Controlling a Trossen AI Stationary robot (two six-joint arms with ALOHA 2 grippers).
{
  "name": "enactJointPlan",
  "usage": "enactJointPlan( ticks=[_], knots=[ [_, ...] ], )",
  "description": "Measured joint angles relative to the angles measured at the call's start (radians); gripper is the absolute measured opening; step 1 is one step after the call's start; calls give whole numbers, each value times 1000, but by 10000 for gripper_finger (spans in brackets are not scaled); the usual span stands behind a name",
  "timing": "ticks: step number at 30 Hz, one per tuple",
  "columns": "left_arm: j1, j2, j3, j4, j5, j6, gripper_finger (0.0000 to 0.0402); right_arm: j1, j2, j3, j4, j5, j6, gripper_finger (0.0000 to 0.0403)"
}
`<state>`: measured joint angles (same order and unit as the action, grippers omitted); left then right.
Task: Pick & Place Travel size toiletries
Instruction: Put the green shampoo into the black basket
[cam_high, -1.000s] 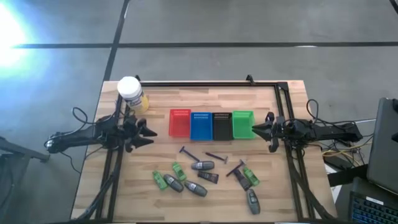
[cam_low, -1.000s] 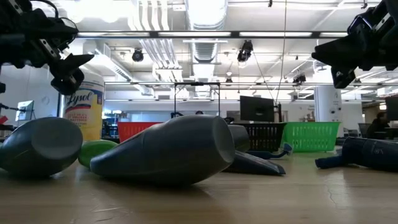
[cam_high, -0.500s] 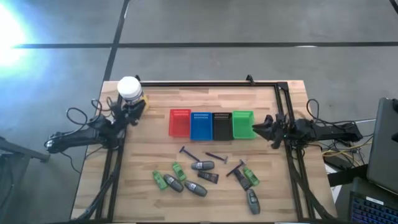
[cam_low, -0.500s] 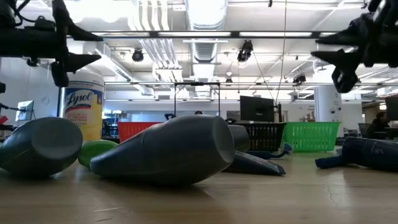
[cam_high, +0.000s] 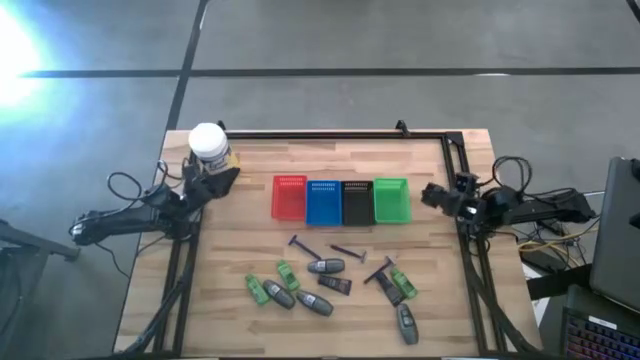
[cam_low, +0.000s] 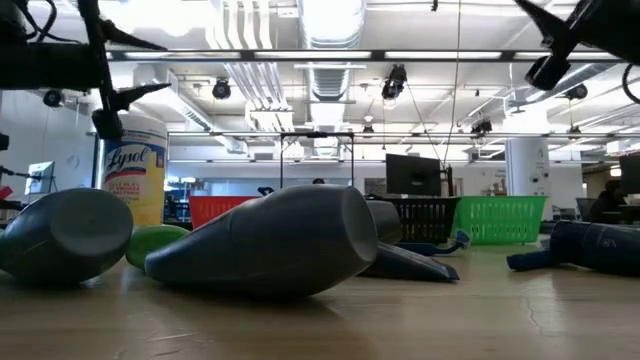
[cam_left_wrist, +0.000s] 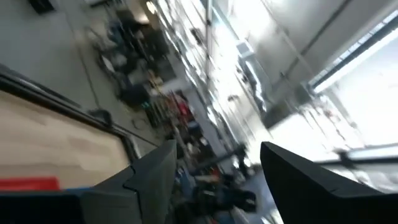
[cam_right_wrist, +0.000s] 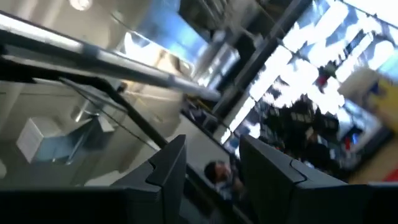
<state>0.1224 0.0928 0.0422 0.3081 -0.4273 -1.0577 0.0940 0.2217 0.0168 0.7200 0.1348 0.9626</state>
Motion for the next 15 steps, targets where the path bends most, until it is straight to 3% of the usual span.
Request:
enactJointPlan(
  ticks=[3, 8, 10, 13, 15],
  knots=[
    [0, 38, 0, 96, 82, 9, 238, 0, 97, 7, -6, 42, 105, 148],
    [0, 108, 0, 231, 251, 48, 238, 0, 236, 9, 12, 103, 85, 138],
    [0, 126, 0, 226, 279, 98, 238, 0, 284, 20, 16, 43, 115, 130],
    [1, 144, 0, 213, 253, 269, 238, 0, 354, 39, 3, -137, 188, 115],
    [1, 147, 0, 215, 243, 304, 238, 0, 391, 61, -91, -197, 272, 103]
  ],
)
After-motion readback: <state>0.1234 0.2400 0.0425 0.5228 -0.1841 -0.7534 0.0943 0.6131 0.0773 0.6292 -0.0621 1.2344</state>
